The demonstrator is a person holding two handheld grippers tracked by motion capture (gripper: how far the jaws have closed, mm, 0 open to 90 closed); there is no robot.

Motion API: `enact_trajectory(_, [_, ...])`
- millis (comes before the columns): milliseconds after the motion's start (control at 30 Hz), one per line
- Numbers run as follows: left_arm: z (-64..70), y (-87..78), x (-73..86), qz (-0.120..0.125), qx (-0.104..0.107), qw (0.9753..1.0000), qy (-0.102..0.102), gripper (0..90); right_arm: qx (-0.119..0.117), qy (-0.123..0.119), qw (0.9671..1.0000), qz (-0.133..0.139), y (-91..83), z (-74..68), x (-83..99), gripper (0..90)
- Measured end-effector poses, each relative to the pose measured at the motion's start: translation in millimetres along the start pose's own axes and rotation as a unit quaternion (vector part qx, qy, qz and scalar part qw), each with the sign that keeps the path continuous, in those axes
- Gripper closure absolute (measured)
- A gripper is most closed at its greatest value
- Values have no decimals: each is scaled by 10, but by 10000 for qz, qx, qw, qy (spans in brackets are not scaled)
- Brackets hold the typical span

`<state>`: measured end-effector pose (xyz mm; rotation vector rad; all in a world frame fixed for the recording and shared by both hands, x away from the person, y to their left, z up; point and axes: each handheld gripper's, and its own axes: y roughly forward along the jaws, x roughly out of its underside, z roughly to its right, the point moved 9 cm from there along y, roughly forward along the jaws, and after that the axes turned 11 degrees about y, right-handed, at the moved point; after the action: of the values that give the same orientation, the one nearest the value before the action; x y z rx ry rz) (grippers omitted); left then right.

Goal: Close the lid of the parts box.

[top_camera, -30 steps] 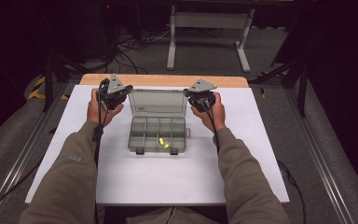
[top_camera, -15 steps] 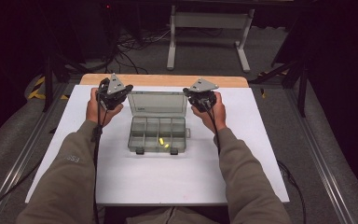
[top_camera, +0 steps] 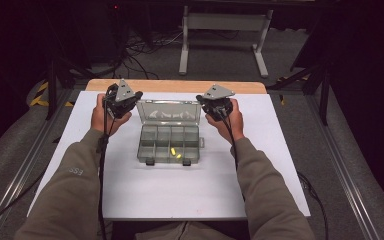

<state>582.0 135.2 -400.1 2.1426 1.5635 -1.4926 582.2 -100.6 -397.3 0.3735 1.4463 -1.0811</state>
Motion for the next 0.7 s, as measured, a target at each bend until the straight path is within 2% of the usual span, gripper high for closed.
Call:
enact_trajectory(100, [10,-12,0,21,30,10000,-30,895,-11,-11,10000,-23,-13,-10,4,900])
enact_trajectory(200, [36,-19,8,-26,66,10000,59,896,-50,38,10000,-25,-32,-25,2,900])
enact_trajectory(567, [90,-79,25,-53,127,9998,138,896,-133,-30,9999,-89,-89,-90,5,900])
enact_trajectory(700, [121,-108,20,-48,164,9996,234,896,-155,-60,9998,-142,-118,-112,37,900])
